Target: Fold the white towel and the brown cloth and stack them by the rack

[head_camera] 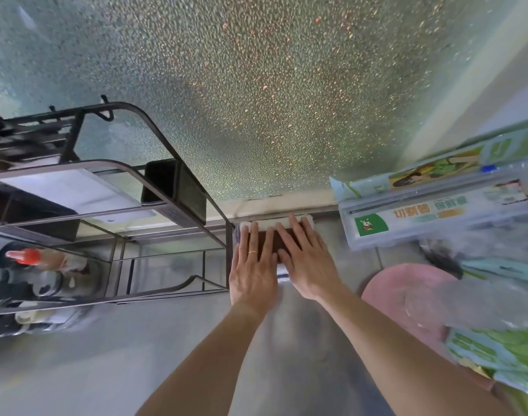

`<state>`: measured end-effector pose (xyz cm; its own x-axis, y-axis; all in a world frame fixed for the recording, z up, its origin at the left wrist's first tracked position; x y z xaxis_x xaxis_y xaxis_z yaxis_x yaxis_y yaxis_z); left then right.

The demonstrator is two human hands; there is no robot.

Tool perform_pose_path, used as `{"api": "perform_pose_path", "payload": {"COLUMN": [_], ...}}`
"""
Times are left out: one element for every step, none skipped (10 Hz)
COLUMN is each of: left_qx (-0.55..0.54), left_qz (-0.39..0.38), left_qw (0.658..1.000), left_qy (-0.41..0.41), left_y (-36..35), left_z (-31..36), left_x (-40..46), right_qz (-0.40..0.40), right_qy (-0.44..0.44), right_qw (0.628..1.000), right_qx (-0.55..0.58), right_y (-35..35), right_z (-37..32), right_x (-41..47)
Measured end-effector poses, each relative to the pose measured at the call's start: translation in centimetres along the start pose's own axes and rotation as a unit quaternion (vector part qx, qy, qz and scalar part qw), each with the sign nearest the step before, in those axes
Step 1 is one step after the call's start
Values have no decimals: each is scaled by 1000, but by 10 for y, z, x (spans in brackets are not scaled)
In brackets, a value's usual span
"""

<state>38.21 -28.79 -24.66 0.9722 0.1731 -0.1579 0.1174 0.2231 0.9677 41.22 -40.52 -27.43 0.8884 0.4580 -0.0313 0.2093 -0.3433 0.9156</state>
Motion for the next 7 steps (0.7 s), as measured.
{"api": "perform_pose_path", "payload": {"left_qx": [-4, 1, 14, 16, 16, -7, -12], "left_qz": [-33, -59, -62, -34, 11, 30, 7], "left_qw": [999, 998, 998, 999, 999, 993, 988], "left_qy": [14, 29, 13, -3, -41, -113, -153], "left_y": [-10, -14, -18, -13, 2, 16, 8], "left_z": [0, 0, -1, -1, 2, 0, -26], "left_x": [-1, 2, 3, 0, -14, -50, -96], "right_qz": [-22, -27, -23, -12, 37, 82, 116], "right_qy": [16, 18, 15, -2, -23, -45, -49], "right_qw": [1000, 999, 1000, 1000, 999, 996, 992], "right_qx": [-3, 0, -5, -2, -18, -7, 15], "right_y": [-10, -14, -16, -9, 5, 18, 6], "right_z": [6, 10, 9, 5, -6, -36, -77], "right_x": [2, 5, 3, 2, -12, -46, -92]}}
Point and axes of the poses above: each hand's wrist, its own x-axis towards the middle knuckle, its own y-axis out of the back of the hand, z = x × y, the point moved 7 cm from there along x, towards the middle knuckle, and after that the axes turned 10 degrees about y, right-handed, at the moved point
